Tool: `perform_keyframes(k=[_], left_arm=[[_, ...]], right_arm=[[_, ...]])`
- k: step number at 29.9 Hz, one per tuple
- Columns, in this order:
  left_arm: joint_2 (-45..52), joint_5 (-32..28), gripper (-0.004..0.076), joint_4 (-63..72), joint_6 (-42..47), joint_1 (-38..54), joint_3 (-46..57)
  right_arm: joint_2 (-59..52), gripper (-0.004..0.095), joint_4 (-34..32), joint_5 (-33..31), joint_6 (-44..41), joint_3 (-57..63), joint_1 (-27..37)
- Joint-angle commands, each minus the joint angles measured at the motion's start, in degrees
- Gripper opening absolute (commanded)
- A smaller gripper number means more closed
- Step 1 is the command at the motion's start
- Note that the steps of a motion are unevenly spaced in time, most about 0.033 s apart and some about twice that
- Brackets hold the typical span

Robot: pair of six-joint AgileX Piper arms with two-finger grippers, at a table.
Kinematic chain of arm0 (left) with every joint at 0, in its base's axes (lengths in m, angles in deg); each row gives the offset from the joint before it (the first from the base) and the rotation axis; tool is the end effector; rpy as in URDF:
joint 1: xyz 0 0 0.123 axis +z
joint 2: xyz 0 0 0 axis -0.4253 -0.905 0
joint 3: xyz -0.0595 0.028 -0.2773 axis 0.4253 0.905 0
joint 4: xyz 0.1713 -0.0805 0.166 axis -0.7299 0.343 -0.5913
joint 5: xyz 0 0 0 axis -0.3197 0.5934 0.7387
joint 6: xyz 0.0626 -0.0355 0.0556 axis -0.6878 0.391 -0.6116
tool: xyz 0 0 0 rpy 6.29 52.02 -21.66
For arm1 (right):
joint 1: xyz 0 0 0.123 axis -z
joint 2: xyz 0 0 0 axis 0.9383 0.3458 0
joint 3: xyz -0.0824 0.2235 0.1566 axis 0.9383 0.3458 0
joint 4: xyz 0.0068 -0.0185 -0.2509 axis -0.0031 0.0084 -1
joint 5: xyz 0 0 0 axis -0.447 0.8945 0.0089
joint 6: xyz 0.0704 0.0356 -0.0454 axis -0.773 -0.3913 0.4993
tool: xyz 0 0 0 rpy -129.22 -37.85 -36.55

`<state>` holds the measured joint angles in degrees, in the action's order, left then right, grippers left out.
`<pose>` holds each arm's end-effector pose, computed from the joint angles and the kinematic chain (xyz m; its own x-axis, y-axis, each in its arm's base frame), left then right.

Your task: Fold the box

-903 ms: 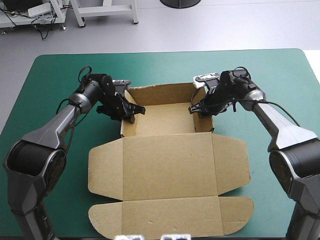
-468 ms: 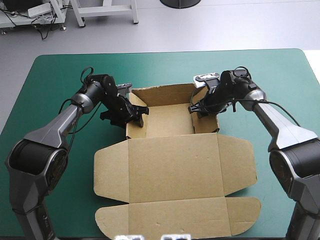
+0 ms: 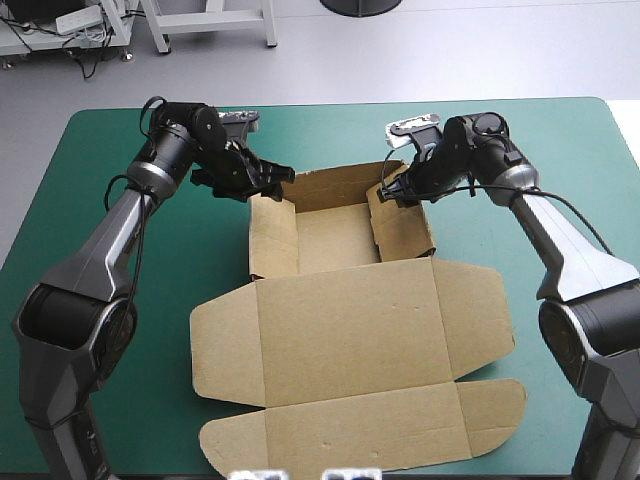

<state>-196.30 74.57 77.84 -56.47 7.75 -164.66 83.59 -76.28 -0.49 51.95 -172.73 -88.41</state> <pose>0.4011 -0.1438 0.3313 -0.9259 0.0850 -0.3682 0.1867 0.9501 -0.2500 0.3977 0.1449 0.3135 -0.8064 -0.3446 -0.4806 -0.4248 0.9029 0.0655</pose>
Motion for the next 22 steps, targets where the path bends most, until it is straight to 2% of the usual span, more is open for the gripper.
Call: perform_keyframes(k=[1, 6, 14, 17, 22], left_arm=[[5.3, 3.6, 0.0464, 1.0, 0.1, -0.3, -5.5], [12.1, 3.6, 0.0428, 1.0, -2.8, -0.3, -7.2], [32.1, 3.7, 0.0276, 2.6, -8.9, -0.4, -6.6], [40.8, 3.7, 0.0234, 2.6, -11.1, -0.4, -2.5], [58.1, 3.3, 0.0182, 0.0, -12.4, -0.4, 14.5]], right_arm=[[-3.6, 0.0458, -1.9, -1.0, 0.5, -4.4, 0.1], [-3.7, 0.0458, -3.5, -4.2, 0.5, -8.9, 0.1], [-3.7, 0.0458, -3.5, -9.1, -1.1, -12.7, 0.1], [-3.6, 0.0458, -3.5, -10.5, -1.9, -12.7, 0.1], [-3.6, 0.0458, -3.1, -11.3, -2.0, -12.7, 0.1]])
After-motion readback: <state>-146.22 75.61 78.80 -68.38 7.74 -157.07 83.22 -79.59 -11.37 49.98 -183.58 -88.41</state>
